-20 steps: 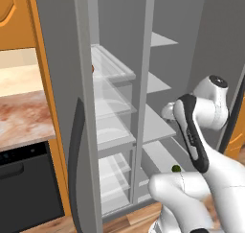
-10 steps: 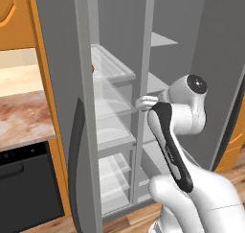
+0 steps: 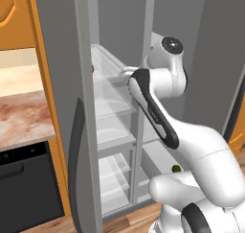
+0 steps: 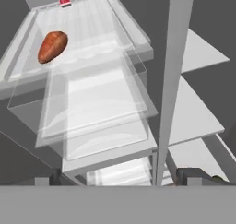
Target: Take the sweet potato and lime from the fridge shelf and place them in the freezer drawer to begin freezing them.
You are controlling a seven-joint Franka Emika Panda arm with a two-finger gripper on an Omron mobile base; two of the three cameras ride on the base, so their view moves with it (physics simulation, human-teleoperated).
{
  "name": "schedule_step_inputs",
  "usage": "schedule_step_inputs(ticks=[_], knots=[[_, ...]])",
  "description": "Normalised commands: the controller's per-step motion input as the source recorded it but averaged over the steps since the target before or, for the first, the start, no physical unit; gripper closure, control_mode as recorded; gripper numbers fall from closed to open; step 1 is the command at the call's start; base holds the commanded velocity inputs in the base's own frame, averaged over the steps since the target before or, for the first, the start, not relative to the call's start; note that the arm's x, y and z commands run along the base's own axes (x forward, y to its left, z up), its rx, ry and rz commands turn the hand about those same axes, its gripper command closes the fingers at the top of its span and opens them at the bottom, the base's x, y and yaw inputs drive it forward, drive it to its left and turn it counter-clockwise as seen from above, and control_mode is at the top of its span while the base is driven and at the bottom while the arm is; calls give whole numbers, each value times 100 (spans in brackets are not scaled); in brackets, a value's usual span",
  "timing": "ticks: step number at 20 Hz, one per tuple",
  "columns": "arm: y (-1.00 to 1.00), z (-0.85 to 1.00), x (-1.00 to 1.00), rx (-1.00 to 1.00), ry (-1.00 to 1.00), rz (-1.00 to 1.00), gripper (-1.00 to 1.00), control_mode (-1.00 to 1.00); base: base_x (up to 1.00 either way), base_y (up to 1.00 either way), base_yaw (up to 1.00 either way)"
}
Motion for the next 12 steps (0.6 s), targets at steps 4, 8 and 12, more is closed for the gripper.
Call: schedule_step_inputs(ticks=[4, 8, 12], knots=[[37, 22, 29, 0, -1, 0, -100, -100, 0, 0, 0], [29, -1, 5, 0, -1, 0, -100, -100, 0, 0, 0], [50, -17, 35, 0, 0, 0, -100, -100, 0, 0, 0]])
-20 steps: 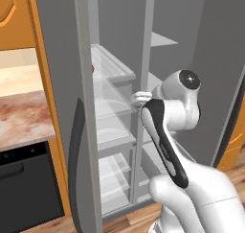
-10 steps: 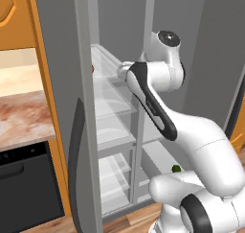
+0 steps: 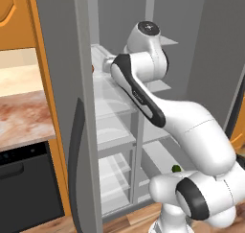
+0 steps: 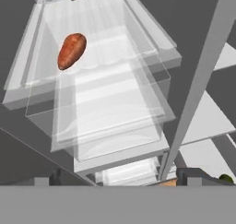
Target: Take the sweet potato and lime from the fridge shelf and place them in the freezer drawer to begin freezing them.
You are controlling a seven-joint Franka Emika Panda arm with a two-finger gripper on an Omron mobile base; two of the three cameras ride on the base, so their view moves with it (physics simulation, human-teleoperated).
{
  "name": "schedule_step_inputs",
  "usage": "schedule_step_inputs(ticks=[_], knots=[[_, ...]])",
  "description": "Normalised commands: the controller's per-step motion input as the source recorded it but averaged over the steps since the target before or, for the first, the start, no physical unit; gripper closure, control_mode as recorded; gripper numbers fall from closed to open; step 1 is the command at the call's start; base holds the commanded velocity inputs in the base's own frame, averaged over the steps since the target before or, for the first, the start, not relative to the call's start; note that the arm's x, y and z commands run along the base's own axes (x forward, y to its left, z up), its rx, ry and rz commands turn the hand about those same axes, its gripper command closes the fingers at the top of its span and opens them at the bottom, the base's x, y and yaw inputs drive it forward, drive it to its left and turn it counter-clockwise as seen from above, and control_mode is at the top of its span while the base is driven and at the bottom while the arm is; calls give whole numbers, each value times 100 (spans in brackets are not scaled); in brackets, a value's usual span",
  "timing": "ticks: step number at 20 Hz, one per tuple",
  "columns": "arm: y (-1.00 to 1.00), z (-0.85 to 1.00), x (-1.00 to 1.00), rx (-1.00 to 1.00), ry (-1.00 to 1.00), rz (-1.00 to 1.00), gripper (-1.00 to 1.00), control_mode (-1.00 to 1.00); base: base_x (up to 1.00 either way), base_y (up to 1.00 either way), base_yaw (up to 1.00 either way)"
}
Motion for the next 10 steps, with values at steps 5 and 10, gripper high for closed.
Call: schedule_step_inputs(ticks=[5, 10], knots=[[50, 0, 44, 0, 0, 0, -100, -100, 0, 0, 0], [60, 0, 54, 0, 0, 0, -100, -100, 0, 0, 0]])
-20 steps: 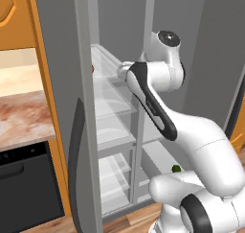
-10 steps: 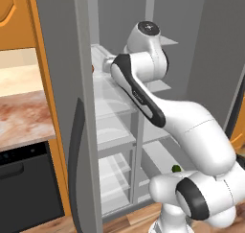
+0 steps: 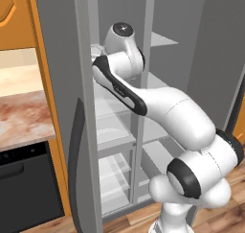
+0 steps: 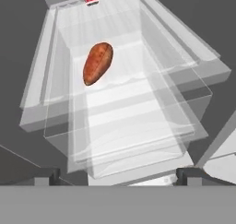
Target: Take the sweet potato and lime from the fridge shelf and place them in the freezer drawer to begin freezing them.
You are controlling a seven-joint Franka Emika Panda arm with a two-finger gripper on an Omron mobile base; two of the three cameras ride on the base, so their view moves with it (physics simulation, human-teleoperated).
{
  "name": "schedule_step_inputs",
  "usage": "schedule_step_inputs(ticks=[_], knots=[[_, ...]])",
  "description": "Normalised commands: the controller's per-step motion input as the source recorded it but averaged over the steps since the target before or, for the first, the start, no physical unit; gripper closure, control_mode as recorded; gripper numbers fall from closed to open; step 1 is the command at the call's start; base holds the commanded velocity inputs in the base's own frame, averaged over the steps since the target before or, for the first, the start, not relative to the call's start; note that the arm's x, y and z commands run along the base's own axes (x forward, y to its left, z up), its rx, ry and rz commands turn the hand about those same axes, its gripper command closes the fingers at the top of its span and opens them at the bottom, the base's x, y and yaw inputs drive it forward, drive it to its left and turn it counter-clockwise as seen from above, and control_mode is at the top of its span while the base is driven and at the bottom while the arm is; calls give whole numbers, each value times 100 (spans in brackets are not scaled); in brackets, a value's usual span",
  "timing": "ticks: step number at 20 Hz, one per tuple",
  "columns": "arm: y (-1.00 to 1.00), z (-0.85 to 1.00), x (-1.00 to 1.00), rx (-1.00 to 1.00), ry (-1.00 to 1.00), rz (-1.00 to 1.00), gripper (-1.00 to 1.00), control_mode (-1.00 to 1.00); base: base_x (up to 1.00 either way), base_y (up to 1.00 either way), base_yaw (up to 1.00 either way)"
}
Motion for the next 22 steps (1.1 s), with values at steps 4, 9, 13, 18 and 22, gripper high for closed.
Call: schedule_step_inputs(ticks=[4, 9, 13, 18, 22], knots=[[16, -14, 38, 0, 0, 0, -100, -100, 0, 0, 0], [18, -17, 51, 0, 0, 0, -100, -100, 0, 0, 0], [19, -34, 54, 0, 0, 0, -100, -100, 0, 0, 0], [18, -11, 58, 0, 0, 0, -100, -100, 0, 0, 0], [10, 0, 53, 0, 3, 0, -100, -100, 0, 0, 0]])
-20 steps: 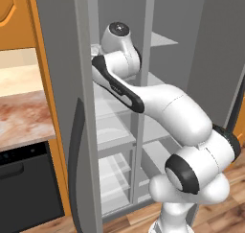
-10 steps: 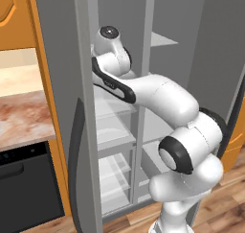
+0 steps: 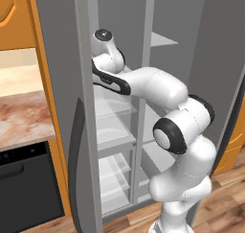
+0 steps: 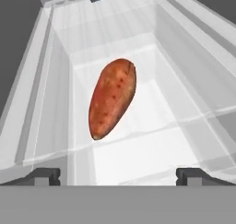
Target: Take the sweet potato and lime from the fridge shelf and place them in the freezer drawer to begin freezing them.
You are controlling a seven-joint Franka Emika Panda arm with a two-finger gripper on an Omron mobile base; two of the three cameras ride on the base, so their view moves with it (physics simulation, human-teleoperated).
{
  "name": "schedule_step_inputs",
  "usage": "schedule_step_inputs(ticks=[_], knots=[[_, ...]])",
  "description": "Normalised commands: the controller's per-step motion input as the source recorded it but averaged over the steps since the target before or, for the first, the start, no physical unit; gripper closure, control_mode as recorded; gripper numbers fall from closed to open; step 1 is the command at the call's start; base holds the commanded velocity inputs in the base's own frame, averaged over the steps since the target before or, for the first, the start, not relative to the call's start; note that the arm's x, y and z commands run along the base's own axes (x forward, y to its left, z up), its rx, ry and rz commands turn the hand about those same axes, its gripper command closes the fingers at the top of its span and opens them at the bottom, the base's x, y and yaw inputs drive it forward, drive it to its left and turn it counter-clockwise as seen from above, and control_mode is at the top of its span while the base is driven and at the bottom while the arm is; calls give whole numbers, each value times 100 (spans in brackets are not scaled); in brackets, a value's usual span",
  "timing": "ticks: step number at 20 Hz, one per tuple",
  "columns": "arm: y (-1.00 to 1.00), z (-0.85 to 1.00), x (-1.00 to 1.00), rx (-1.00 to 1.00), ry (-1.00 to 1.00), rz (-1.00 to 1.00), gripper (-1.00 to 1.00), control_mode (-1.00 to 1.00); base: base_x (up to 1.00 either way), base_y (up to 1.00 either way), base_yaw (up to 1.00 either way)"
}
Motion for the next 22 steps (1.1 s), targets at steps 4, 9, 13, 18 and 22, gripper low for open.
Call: schedule_step_inputs(ticks=[4, 9, 13, 18, 22], knots=[[11, -1, 48, 0, 7, 0, -100, -100, 0, 0, 0], [9, -3, 35, -1, 10, 0, -100, -100, 0, 0, 0], [9, -9, 29, 0, 10, -2, -100, -100, 0, 0, 0], [3, -23, 21, 0, 6, -3, -100, -100, 0, 0, 0], [0, -30, 8, 0, 2, -4, -100, -100, 0, 0, 0]])
